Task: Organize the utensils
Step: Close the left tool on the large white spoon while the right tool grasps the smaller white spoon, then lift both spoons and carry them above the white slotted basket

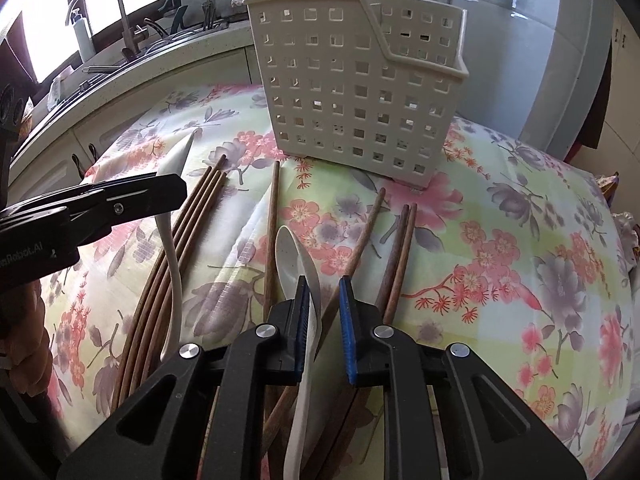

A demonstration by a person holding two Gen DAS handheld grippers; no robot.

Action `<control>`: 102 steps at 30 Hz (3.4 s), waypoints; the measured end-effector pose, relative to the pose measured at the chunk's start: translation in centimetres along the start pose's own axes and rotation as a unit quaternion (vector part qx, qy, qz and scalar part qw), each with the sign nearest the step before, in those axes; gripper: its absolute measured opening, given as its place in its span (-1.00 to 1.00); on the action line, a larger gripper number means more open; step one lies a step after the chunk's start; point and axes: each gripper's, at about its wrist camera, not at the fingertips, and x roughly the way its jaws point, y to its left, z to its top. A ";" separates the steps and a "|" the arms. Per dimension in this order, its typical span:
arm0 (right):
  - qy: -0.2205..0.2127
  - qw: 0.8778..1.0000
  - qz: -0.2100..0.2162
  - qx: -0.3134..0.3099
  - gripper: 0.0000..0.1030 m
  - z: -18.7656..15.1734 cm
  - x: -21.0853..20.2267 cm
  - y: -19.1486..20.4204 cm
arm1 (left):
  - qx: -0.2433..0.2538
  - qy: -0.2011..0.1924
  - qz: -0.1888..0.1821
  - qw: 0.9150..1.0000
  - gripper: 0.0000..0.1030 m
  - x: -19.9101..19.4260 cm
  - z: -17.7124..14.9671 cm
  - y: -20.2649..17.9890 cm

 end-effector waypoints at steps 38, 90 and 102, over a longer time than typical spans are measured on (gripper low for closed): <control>-0.013 0.997 0.007 0.081 -0.02 0.4 -0.5 -3.4 | 0.027 -0.032 -0.004 0.999 -0.46 -2.8 0.8 -2.2; -0.150 0.984 -0.013 0.094 -0.45 0.2 -10.3 -6.0 | 0.106 0.056 0.072 0.990 -0.34 6.4 3.3 -2.8; -0.150 0.983 -0.013 0.104 -0.45 0.1 -9.5 -8.1 | 0.155 0.092 0.123 0.976 -0.35 10.7 3.8 -3.8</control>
